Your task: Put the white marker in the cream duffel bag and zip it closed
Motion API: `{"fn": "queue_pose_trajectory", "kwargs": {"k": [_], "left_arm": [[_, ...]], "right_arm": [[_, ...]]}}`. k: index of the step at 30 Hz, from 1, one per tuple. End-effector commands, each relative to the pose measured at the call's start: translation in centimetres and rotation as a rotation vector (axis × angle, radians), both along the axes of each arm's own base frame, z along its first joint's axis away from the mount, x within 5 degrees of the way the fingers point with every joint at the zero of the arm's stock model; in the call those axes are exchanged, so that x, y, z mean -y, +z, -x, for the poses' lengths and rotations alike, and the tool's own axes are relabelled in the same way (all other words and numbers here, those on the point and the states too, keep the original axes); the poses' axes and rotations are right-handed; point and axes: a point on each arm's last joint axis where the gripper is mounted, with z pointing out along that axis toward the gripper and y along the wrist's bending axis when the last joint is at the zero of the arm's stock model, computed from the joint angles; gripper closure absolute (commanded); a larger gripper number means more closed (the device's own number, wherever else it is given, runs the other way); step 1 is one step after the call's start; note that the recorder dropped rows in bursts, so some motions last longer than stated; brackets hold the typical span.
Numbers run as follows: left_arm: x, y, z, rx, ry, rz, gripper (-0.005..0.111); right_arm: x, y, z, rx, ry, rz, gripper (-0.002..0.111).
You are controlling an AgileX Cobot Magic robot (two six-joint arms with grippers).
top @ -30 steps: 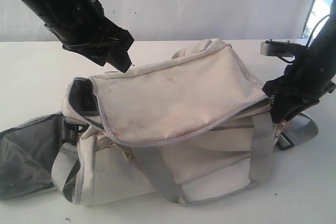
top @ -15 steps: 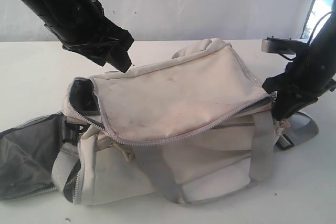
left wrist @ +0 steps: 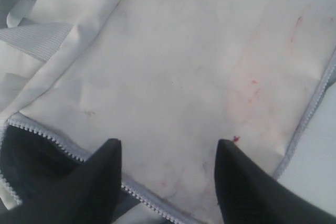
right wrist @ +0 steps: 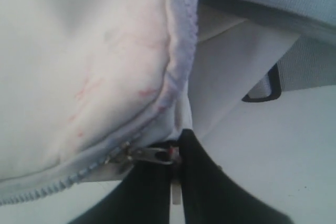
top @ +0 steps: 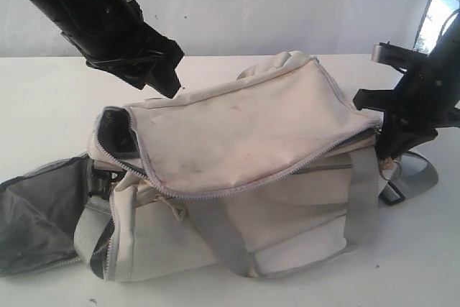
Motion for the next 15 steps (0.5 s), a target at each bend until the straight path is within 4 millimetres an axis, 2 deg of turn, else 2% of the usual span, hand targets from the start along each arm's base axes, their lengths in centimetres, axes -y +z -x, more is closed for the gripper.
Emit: {"fn": "queue_pose_trajectory", "kwargs": {"k": [1,5,11,15], "left_arm": [[-0.1,0.4,0.1,0.034,-0.016,-0.016,0.051],[-0.4,0.3,0.1,0.037,-0.022,-0.058,0.051],[-0.5,0.2,0.3,0.008,-0.03,-0.073,0.051],[-0.5,0.2,0.2,0.018,-0.026,-0.067,0.051]], "right_arm": [[-0.8,0.8,0.1,0.015,-0.018,-0.056,0.108],[-1.7,0.8,0.2,0.02,0.026,-0.056,0.108],[0.0,0.4,0.3,-0.002,-0.015,0.14,0.108],[0.1,1.0,0.5,0.017,-0.018,0.152,0.108]]}}
